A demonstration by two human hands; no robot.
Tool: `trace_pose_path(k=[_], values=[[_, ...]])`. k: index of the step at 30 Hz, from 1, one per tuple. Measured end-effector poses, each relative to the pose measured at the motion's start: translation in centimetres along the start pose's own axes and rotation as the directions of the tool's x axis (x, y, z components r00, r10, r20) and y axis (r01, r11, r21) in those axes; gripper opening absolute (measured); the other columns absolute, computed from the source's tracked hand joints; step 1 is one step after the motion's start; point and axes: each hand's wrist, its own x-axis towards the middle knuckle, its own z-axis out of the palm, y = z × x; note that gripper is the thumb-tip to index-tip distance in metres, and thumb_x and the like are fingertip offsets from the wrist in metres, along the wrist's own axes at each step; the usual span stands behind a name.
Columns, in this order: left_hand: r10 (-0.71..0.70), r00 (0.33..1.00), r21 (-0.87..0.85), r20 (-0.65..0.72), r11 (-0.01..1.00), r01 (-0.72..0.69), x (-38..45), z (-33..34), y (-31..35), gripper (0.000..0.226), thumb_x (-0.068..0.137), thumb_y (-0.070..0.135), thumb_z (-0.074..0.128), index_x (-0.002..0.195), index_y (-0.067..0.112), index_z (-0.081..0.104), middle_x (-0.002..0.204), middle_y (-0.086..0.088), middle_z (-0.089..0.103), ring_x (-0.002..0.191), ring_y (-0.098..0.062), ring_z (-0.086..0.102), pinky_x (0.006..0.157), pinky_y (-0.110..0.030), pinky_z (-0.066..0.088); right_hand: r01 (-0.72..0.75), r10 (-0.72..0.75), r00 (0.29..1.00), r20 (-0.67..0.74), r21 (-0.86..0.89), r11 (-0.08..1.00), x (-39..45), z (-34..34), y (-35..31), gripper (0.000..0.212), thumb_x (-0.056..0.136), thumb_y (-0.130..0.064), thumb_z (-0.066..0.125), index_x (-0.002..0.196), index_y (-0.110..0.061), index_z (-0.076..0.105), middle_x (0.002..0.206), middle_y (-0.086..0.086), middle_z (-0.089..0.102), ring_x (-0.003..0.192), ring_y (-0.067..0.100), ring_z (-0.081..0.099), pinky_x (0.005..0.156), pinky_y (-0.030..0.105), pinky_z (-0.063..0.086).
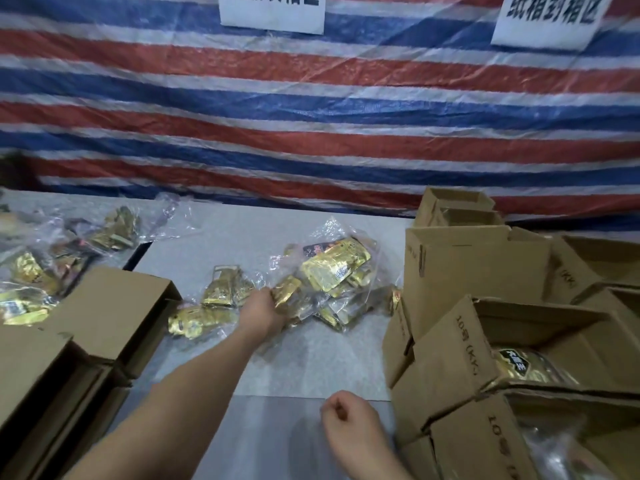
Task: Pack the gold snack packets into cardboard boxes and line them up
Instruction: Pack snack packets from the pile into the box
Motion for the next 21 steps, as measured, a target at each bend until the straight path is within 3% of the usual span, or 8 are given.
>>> trace_pose_path(k=[2, 4, 7, 11, 15, 18, 21], values=[[0.046, 0.998, -0.056, -0.046, 0.997, -0.049, -2.3, -2.2, 0.3, 0.034, 0.082, 0.046, 0.071, 0.089, 0.015, 0.057, 0.074, 0.002, 0.060, 0.064, -0.015, 0.059, 0.049, -0.027, 0.041, -0.038, 0.039, 0.999, -0.022, 0.041, 0.998, -0.7, -0.3, -0.4, 0.021, 0.089, -0.026, 0.059, 0.069, -0.023, 0.060, 0.071, 0.001, 0.068, 0.070, 0.010, 0.064, 0.068, 0.020, 0.051], [0.084, 0.995, -0.176, -0.060, 0.980, -0.094, -5.0, -4.9, 0.9, 0.027, 0.083, 0.040, 0.071, 0.092, 0.017, 0.058, 0.075, 0.005, 0.061, 0.066, -0.012, 0.058, 0.056, -0.029, 0.045, -0.072, 0.078, 0.996, -0.043, 0.124, 0.990, -1.4, -0.5, -1.2, 0.023, 0.088, -0.024, 0.061, 0.065, -0.020, 0.063, 0.075, 0.008, 0.071, 0.078, 0.024, 0.069, 0.078, 0.033, 0.057], [0.134, 0.989, -0.427, 0.055, 0.899, -0.098, -9.9, -8.9, 1.9, 0.020, 0.085, 0.022, 0.073, 0.100, 0.016, 0.062, 0.084, -0.003, 0.071, 0.073, -0.022, 0.070, 0.069, -0.042, 0.060, -0.067, 0.088, 0.994, -0.068, 0.264, 0.962, -2.9, -0.8, -3.1, 0.025, 0.089, -0.019, 0.061, 0.065, -0.013, 0.066, 0.075, 0.015, 0.071, 0.073, 0.028, 0.068, 0.082, 0.043, 0.057], [0.167, 0.982, -0.632, 0.084, 0.771, -0.077, -16.8, -13.8, 3.5, 0.024, 0.088, 0.018, 0.070, 0.109, 0.015, 0.060, 0.097, -0.009, 0.072, 0.087, -0.025, 0.071, 0.079, -0.050, 0.059, -0.004, 0.068, 0.987, -0.145, 0.399, 0.917, -6.2, -1.6, -8.1, 0.013, 0.095, -0.031, 0.060, 0.096, -0.018, 0.064, 0.102, 0.005, 0.067, 0.098, 0.023, 0.066, 0.094, 0.042, 0.052], [0.217, 0.973, -0.676, 0.077, 0.729, -0.109, -23.6, -17.0, 4.7, 0.032, 0.076, 0.031, 0.070, 0.105, 0.023, 0.060, 0.094, -0.004, 0.073, 0.086, -0.023, 0.071, 0.076, -0.046, 0.060, 0.109, -0.054, 0.993, -0.104, 0.650, 0.752, -11.9, -2.9, -14.4, 0.054, 0.091, -0.043, 0.064, 0.135, -0.038, 0.034, 0.122, -0.009, 0.053, 0.119, 0.020, 0.057, 0.105, 0.047, 0.046], [0.400, 0.908, -0.657, 0.126, 0.719, -0.226, -27.4, -18.0, 5.3, 0.031, 0.079, 0.013, 0.061, 0.108, 0.026, 0.065, 0.099, -0.002, 0.073, 0.089, -0.014, 0.071, 0.071, -0.031, 0.056, 0.123, -0.145, 0.989, -0.020, 0.645, 0.754, -16.1, -2.9, -17.2, 0.078, 0.087, -0.042, 0.070, 0.149, -0.041, 0.022, 0.142, -0.006, 0.050, 0.119, 0.016, 0.058, 0.103, 0.040, 0.048], [0.538, 0.820, -0.650, 0.196, 0.697, -0.302, -30.6, -19.2, 5.9, 0.045, 0.084, 0.010, 0.052, 0.122, 0.033, 0.061, 0.109, 0.011, 0.072, 0.097, 0.003, 0.066, 0.075, -0.013, 0.050, 0.165, -0.167, 0.984, -0.062, 0.670, 0.723, -19.1, -3.1, -17.8, 0.073, 0.088, -0.028, 0.073, 0.147, -0.038, 0.030, 0.126, -0.010, 0.059, 0.108, 0.011, 0.063, 0.087, 0.028, 0.052]])
